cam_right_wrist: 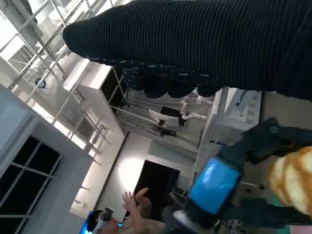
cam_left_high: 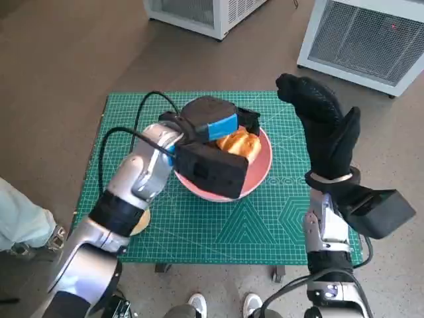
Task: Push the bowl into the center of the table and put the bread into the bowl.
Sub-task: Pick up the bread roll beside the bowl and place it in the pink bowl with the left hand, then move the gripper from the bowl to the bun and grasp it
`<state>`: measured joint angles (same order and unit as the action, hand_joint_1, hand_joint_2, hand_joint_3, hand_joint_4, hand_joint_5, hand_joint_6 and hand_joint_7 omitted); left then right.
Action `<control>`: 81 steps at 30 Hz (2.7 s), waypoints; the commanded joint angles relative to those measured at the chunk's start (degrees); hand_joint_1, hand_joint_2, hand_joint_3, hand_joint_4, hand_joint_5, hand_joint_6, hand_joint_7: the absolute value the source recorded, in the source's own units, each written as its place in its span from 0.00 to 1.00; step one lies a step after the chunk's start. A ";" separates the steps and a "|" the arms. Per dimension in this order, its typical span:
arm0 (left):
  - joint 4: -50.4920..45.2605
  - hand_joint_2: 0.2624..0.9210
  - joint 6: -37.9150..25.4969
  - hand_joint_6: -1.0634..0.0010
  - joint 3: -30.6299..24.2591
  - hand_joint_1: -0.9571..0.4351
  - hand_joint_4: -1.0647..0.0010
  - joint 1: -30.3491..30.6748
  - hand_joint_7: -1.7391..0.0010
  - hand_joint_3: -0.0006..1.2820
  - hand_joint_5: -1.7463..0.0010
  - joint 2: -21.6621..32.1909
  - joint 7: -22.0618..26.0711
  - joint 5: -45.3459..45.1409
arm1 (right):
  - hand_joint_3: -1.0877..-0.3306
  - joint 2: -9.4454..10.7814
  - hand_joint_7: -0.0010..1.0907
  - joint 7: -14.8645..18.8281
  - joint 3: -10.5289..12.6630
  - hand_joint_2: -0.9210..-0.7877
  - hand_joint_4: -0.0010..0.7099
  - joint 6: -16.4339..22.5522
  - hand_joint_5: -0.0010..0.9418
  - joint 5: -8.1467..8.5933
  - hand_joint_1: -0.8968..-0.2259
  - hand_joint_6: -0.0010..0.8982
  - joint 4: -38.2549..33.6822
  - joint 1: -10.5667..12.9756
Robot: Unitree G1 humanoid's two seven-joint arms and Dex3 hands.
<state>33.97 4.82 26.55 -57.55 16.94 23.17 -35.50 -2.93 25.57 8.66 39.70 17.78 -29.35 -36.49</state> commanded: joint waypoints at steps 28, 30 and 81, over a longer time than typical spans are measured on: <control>-40.23 0.71 -14.90 0.84 -12.67 0.59 0.95 14.56 0.99 0.00 0.99 16.58 21.35 6.55 | 0.48 1.56 0.39 -2.75 -1.38 0.00 0.41 -0.56 0.01 -1.04 0.26 0.14 1.22 2.45; -40.61 0.70 -15.29 0.84 -12.57 0.59 0.95 14.66 0.99 0.00 0.99 16.77 21.39 6.70 | 0.48 1.54 0.39 -2.78 -1.42 0.00 0.41 -0.57 0.01 -1.03 0.26 0.14 1.24 2.46; -58.59 0.72 -24.87 0.69 -23.22 0.60 0.80 47.03 0.99 0.00 0.99 33.16 21.31 9.59 | 0.46 2.59 0.41 7.54 -1.10 0.00 0.39 -3.73 0.00 4.46 0.25 0.11 -3.99 -1.12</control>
<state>-26.52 -19.87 1.54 -9.99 51.28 45.93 -24.63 0.14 32.55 7.13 36.81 22.19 -32.39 -38.01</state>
